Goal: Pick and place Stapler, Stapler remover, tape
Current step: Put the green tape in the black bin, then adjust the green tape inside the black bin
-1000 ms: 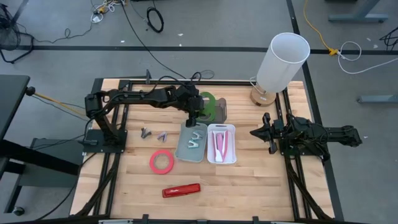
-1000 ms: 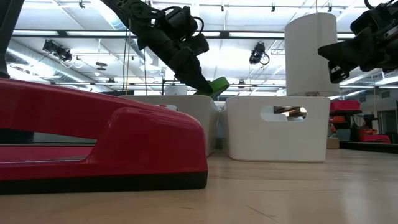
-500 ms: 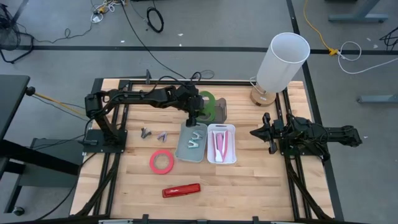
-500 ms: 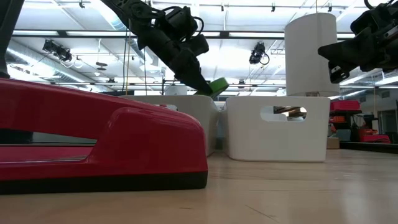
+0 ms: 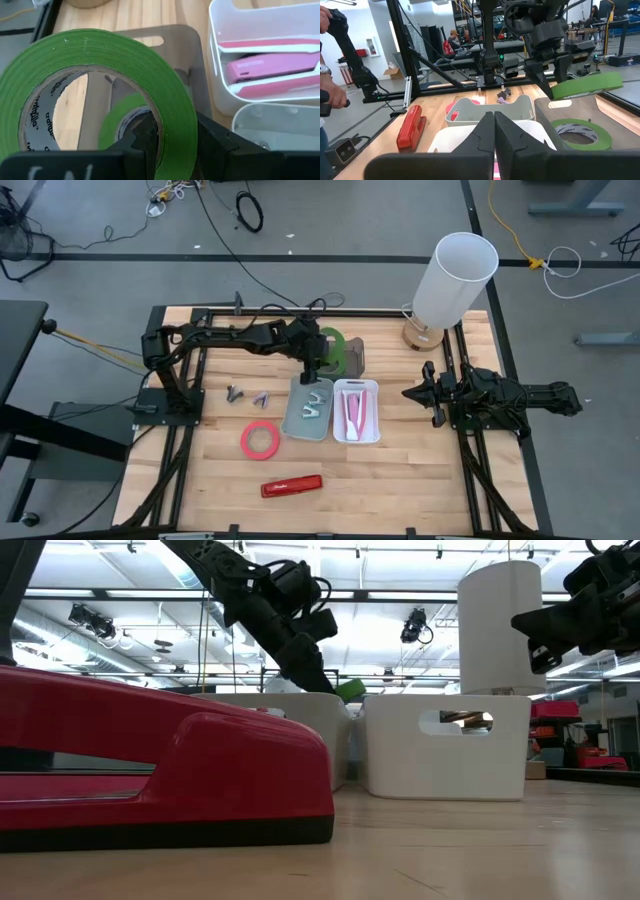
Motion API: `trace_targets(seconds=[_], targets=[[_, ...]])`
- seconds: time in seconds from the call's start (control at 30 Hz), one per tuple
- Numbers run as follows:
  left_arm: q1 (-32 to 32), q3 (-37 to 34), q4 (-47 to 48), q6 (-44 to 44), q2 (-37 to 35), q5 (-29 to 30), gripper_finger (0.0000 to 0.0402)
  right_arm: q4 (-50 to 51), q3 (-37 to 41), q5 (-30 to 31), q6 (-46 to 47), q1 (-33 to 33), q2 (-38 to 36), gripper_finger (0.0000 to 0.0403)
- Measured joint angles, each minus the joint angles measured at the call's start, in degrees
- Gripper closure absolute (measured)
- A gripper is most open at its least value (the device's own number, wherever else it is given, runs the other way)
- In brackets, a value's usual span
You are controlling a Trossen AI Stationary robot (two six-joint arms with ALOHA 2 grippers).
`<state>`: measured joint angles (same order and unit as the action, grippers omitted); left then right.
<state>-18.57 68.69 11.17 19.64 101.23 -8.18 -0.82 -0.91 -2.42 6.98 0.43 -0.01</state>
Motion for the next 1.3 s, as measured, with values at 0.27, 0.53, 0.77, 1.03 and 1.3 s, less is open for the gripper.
trace_targets(seconds=[0.27, 0.53, 0.77, 1.03, 1.3], targets=[[0.0, 0.0, -0.2, 0.0, 0.0, 0.0, 0.0289, 0.0, 0.0, 0.0, 0.0, 0.0, 0.0, 0.0399], [0.0, 0.0, -0.1, 0.0, 0.0, -0.1, 0.0289, 0.0, 0.0, 0.0, 0.0, 0.0, 0.0, 0.0399], [0.0, 0.0, -0.1, 0.0, 0.0, 0.0, 0.0274, 0.0, 0.0, 0.0, 0.0, 0.0, 0.0, 0.0399], [0.0, 0.0, -0.3, 0.0, 0.0, -0.1, 0.0203, 0.0, 0.0, 0.0, 0.0, 0.0, 0.0, 0.0399], [0.0, 0.0, -0.2, 0.0, 0.0, 0.0, 0.0170, 0.0, 0.0, 0.0, 0.0, 0.0, 0.0, 0.0399]])
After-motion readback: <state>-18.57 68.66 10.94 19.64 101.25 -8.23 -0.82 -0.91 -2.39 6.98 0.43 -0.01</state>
